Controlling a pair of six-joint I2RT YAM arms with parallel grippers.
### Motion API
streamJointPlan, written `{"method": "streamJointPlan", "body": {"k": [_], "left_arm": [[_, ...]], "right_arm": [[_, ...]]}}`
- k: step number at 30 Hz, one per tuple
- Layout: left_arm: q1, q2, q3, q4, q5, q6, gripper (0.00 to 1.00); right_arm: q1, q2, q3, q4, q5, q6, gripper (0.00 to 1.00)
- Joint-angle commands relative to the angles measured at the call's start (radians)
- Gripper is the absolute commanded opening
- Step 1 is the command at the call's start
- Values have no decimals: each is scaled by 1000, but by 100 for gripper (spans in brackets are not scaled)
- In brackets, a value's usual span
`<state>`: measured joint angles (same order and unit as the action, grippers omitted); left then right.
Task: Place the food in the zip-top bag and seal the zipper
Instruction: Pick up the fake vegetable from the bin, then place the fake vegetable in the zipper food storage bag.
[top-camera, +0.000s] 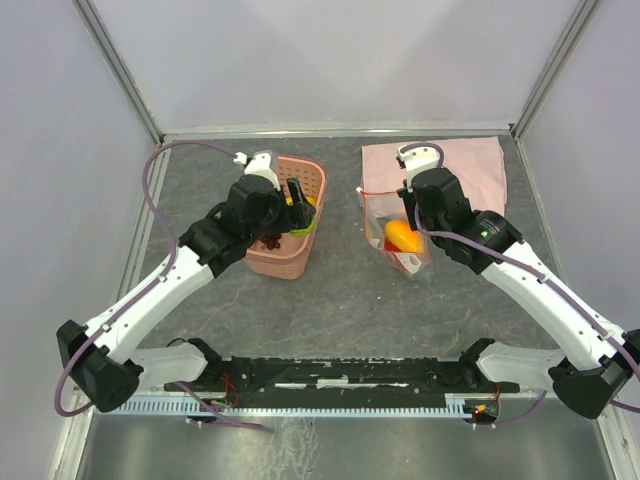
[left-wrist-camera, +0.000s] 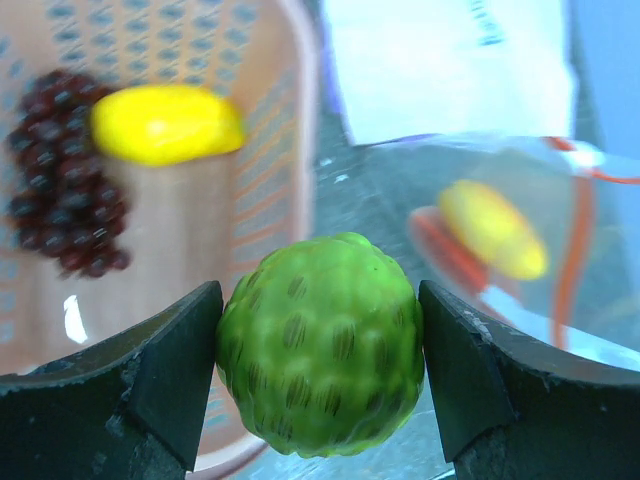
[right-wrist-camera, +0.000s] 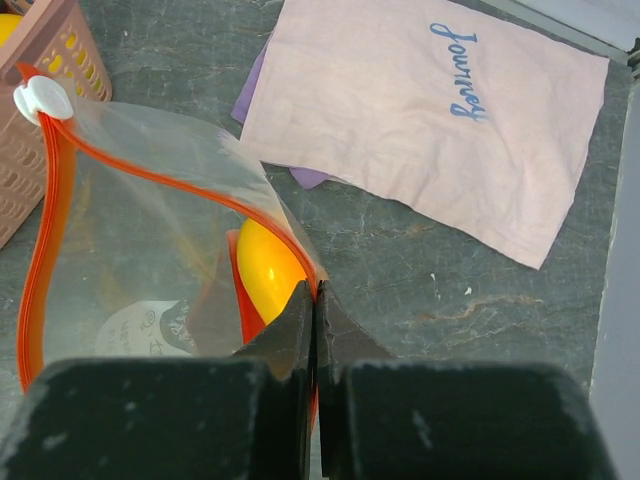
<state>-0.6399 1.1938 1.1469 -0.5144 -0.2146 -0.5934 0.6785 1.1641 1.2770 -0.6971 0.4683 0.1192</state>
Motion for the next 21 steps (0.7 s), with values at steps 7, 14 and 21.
{"method": "streamJointPlan", "body": {"k": [7,14,21], "left_arm": [[-216,-57,-53,506,0,14,62],[-310,4,-95,749,53,67,62],[-361,61,-149,939,54,130,62]], "right_arm": [[-2,-8,41,38,-41,36,2],[-3,-13,36,40,-64,49,2],[-3,-13,37,46,-92,59,2]]}}
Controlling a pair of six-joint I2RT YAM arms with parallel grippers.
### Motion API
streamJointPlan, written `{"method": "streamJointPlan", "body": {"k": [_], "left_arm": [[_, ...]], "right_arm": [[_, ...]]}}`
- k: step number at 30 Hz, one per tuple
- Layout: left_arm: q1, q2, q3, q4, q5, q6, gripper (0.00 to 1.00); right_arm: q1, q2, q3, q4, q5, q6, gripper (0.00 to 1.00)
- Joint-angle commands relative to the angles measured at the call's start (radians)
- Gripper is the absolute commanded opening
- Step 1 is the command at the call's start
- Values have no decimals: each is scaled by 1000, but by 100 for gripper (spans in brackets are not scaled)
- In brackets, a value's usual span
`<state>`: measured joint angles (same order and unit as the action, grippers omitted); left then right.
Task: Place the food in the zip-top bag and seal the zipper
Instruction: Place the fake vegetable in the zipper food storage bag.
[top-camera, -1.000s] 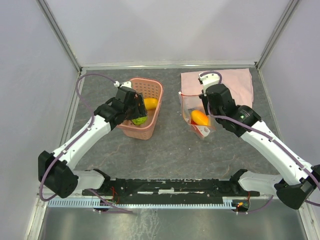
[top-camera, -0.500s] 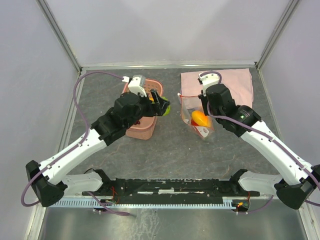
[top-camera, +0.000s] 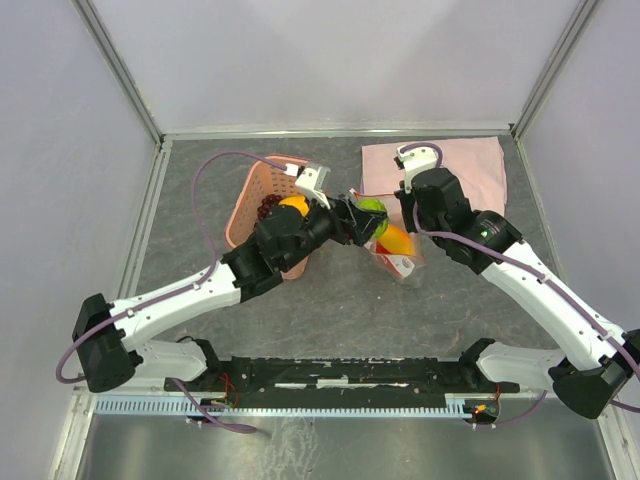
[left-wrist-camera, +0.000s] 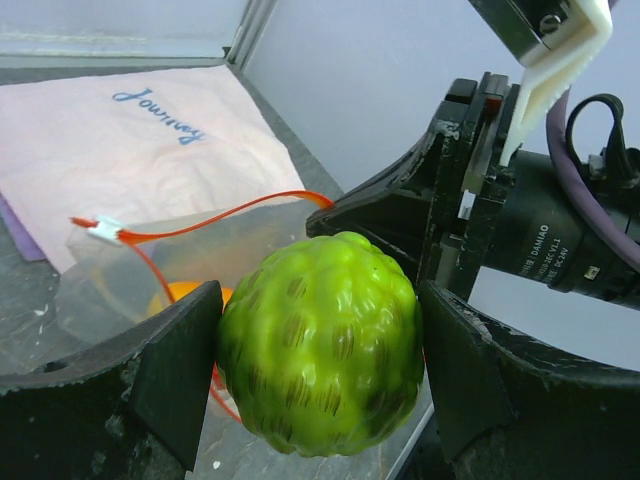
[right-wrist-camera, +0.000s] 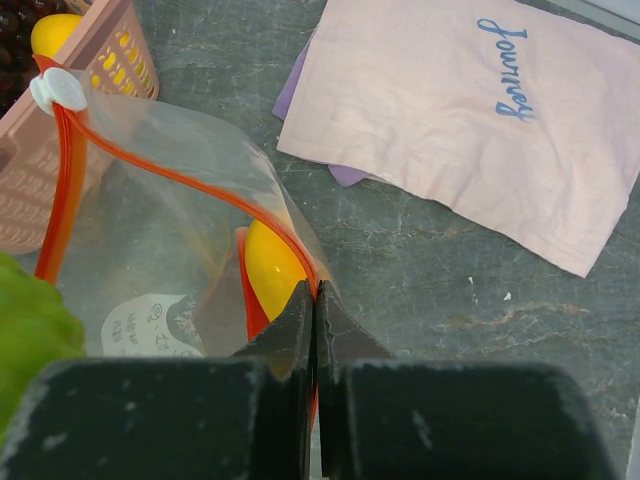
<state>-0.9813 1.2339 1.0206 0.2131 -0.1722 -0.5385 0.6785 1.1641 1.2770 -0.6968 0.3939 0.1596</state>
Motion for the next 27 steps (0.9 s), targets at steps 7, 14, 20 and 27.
{"method": "streamJointPlan", "body": {"k": [7,14,20,27], "left_arm": [[-36,90,-52,253,-76,161,63],[-37,141,-60,225,-135,203,67],[-37,178,-35,159,-210,219,75],[-37,184,-9,119,-245,216,85]], "right_arm": [[-3,-23,36,41,-40,27,2],[-3,-41,38,46,-78,38,2],[-3,-36,39,46,-100,43,2],[-3,-35,29,45,-103,45,2]]}}
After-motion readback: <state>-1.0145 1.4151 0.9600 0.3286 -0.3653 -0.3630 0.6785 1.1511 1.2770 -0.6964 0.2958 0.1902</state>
